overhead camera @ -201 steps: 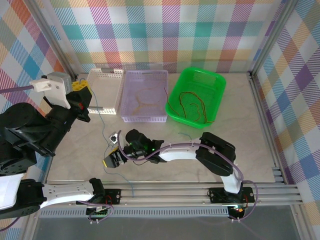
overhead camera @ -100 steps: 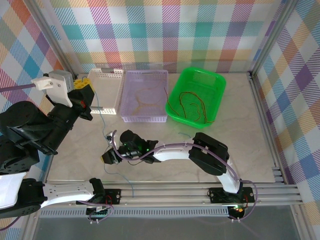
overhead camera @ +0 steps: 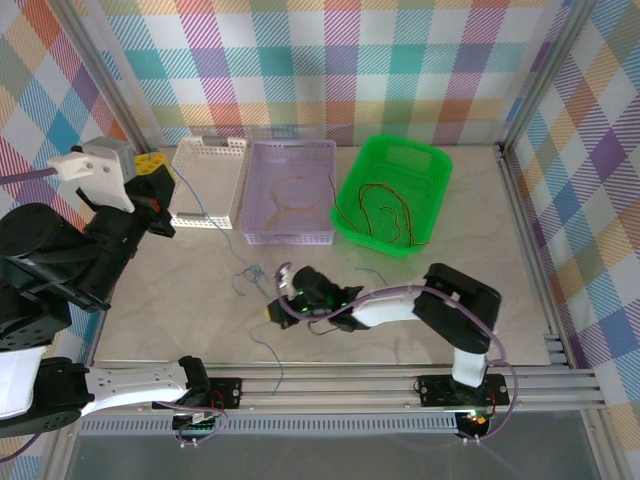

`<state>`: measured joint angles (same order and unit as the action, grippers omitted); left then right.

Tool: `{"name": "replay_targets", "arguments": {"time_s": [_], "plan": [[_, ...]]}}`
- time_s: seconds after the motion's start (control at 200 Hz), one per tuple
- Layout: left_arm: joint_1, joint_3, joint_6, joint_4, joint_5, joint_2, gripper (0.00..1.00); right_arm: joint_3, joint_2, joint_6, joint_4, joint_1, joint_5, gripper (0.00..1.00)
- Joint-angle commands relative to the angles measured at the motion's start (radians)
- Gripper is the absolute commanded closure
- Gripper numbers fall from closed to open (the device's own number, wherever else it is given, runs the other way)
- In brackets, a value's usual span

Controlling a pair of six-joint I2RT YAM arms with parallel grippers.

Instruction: Untangle the cables

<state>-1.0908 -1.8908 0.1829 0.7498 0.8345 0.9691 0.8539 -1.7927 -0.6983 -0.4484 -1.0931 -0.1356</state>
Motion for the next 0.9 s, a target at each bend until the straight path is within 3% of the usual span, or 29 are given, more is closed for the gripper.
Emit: {"name": "replay_targets", "arguments": {"time_s": [0.0, 0.28, 0.55, 0.895], "plan": [[-0.006, -0.058, 0.100, -0.033, 0.084, -0.003, 1.00, -0.104, 0.109, -0.037, -0.021, 0.095, 0.044, 1.00], [-0.006, -0.192, 0.276, -0.044, 0.145, 0.077, 1.00, -0.210, 0.266, -0.001, 0.221, 0.286, 0.114, 1.00], [-0.009, -0.223, 0.444, -0.214, 0.176, 0.091, 1.00, -0.268, 0.363, 0.011, 0.400, 0.423, 0.146, 1.00], [-0.008, -0.163, 0.574, -0.366, 0.180, 0.108, 1.00, -0.332, 0.610, 0.089, 0.526, 0.503, 0.170, 1.00]]}}
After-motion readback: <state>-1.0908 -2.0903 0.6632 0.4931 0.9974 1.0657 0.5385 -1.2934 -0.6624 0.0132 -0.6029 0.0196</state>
